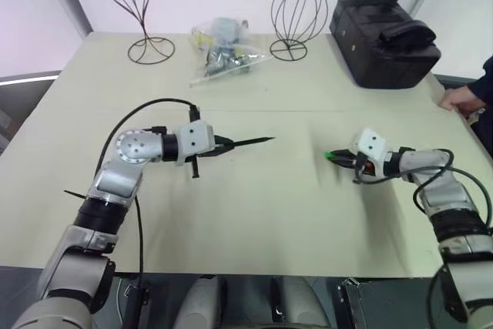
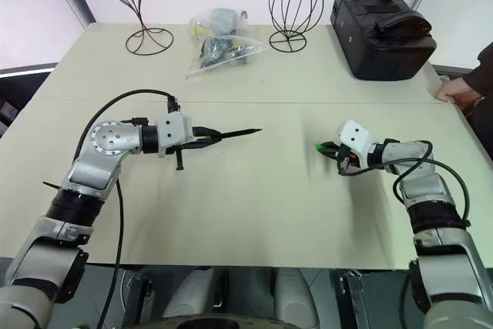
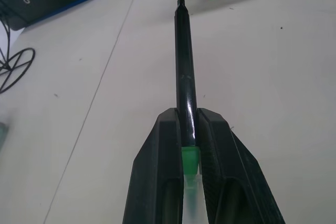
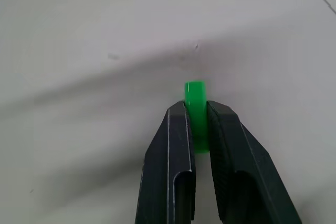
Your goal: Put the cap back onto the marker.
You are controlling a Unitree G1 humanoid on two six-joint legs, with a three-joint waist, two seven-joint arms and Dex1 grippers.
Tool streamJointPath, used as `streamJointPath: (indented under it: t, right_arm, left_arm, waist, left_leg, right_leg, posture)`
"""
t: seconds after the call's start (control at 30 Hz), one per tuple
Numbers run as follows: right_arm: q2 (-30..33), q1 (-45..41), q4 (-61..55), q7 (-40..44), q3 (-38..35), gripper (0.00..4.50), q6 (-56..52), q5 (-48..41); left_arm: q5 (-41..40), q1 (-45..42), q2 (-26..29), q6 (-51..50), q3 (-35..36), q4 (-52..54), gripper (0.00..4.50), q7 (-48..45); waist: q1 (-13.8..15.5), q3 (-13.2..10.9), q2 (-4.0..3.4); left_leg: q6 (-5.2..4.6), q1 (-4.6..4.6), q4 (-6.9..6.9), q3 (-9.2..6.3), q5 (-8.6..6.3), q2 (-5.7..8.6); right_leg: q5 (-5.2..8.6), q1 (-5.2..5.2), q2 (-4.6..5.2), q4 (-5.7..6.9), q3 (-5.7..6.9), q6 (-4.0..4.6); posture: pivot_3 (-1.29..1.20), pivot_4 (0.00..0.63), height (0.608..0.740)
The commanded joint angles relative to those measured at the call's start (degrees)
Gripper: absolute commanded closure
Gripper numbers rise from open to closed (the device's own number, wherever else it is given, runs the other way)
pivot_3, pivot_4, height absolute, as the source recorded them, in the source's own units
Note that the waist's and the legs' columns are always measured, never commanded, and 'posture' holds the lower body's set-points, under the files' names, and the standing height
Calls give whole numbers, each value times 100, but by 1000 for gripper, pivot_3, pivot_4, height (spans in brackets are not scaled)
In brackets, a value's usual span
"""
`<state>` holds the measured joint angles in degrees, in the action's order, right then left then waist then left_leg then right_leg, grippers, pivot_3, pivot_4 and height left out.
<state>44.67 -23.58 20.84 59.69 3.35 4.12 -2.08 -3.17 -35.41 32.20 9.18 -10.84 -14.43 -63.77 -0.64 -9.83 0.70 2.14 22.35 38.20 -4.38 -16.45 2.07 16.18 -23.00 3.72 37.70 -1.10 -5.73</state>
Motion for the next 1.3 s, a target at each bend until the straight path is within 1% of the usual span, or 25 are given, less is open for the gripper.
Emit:
streamJointPath:
  t: [0.03, 0.1, 0.2, 0.33, 0.47, 0.63, 0.93, 1.3]
  right_arm:
    - [217, 411, -1750, -272, -275, 4458, -537, -45]
    - [307, 613, -2340, -361, -358, 4458, -817, -54]
    - [410, 837, -3608, -609, -432, 4458, -1437, 96]
    - [479, 872, -4440, -840, -489, 4458, -2084, 170]
    - [591, 964, -4870, -926, -532, 4458, -2409, 225]
    - [713, 1133, -5060, -982, -621, 4458, -2571, 214]
    - [857, 1262, -5115, -933, -632, 4458, -2617, 147]
    - [763, 1146, -5222, -777, -553, 4458, -2895, -211]
  left_arm:
    - [-46, -422, -177, 617, -149, -496, 4500, -296]
    - [-25, -632, -317, 895, -230, -840, 4500, -410]
    - [0, -1134, -617, 1700, -399, -1659, 4500, -788]
    - [63, -1634, -982, 2379, -518, -2490, 4500, -1012]
    - [151, -1945, -1250, 2750, -560, -3043, 4500, -1023]
    - [181, -2047, -1360, 2945, -538, -3344, 4500, -997]
    - [252, -1969, -1157, 3111, -501, -3388, 4500, -942]
    - [266, -1969, -1189, 3096, -516, -3314, 4500, -796]
  waist:
    - [1, -1, -2]
    - [-12, -1, -2]
    - [4, -1, -2]
    - [2, -2, 0]
    - [2, -2, 1]
    - [-10, -3, 2]
    - [-5, -3, 2]
    - [-7, -3, 2]
  left_leg:
    - [0, 1, 0, 0, 0, 0]
    - [0, 1, 3, 2, 0, 1]
    - [0, 2, 3, 2, 0, 4]
    - [0, 5, 4, 3, 0, 8]
    - [0, 6, 4, 3, 0, 10]
    - [0, 6, 4, 3, 0, 9]
    - [0, 6, 4, 2, 0, 8]
    - [0, 6, 4, 2, 0, 7]
  right_leg:
    - [0, -1, 0, 2, 0, 0]
    - [0, -4, 0, 8, -1, 0]
    - [0, -6, -1, 11, 0, 0]
    - [0, -8, -3, 10, 0, 0]
    - [0, -8, -3, 9, 0, 0]
    - [0, -8, -5, 10, 0, 0]
    - [0, -9, -5, 10, 0, 0]
    - [0, -9, -5, 10, 0, 0]
  posture:
    - [0, 150, 740]
    - [0, 150, 740]
    - [0, 150, 740]
    - [0, 150, 740]
    - [0, 150, 740]
    - [0, 150, 740]
    - [0, 150, 740]
    - [0, 150, 740]
